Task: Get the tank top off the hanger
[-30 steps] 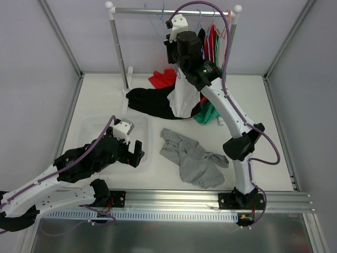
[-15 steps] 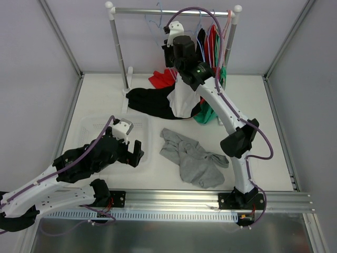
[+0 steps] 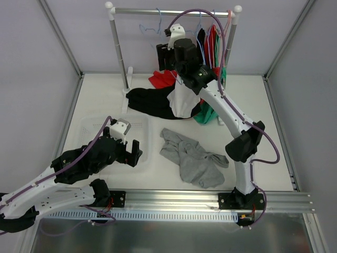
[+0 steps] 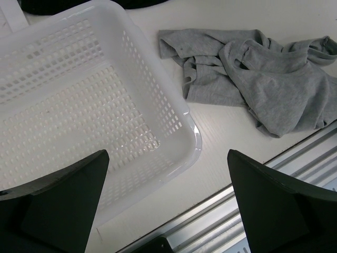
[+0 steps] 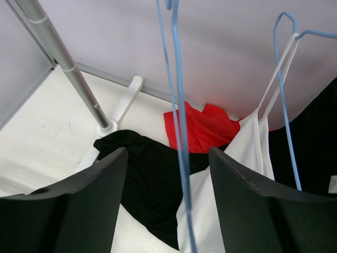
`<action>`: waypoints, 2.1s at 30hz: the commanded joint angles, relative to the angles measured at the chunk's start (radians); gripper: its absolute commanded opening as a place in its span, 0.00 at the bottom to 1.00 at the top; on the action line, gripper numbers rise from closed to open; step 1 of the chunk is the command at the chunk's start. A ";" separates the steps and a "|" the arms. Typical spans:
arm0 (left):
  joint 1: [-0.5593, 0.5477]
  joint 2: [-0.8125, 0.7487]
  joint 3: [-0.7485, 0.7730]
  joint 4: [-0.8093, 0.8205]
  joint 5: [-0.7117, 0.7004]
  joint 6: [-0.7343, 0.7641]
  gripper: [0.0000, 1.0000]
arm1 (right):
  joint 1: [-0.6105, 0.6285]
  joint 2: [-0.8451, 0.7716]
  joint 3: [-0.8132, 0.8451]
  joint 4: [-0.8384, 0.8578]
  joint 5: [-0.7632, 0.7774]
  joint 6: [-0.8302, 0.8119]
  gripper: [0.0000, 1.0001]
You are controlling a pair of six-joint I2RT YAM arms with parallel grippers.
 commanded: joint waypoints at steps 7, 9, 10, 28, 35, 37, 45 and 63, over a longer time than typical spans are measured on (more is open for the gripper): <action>0.000 -0.029 0.000 -0.010 -0.071 -0.029 0.99 | 0.017 -0.289 -0.084 0.009 -0.056 0.013 0.77; 0.003 -0.028 0.009 -0.010 -0.097 -0.041 0.99 | 0.020 -0.359 -0.164 -0.010 -0.057 0.020 0.90; 0.003 -0.026 0.014 -0.010 -0.109 -0.049 0.99 | 0.020 -0.444 -0.205 -0.029 -0.056 0.024 0.96; -0.021 0.670 0.274 0.142 0.237 -0.092 0.99 | 0.017 -1.592 -1.131 -0.405 -0.062 0.183 0.99; -0.128 1.064 0.530 0.173 0.312 -0.049 0.99 | 0.018 -1.736 -1.142 -0.533 -0.064 0.212 0.99; -0.150 1.173 0.603 0.176 0.328 -0.040 0.99 | 0.017 -1.755 -1.145 -0.548 -0.067 0.212 0.99; -0.176 1.397 0.692 0.233 0.260 -0.035 0.99 | 0.018 -1.807 -1.186 -0.557 -0.088 0.212 1.00; -0.176 1.482 0.543 0.349 0.342 -0.113 0.00 | 0.020 -1.833 -1.209 -0.547 -0.096 0.245 0.99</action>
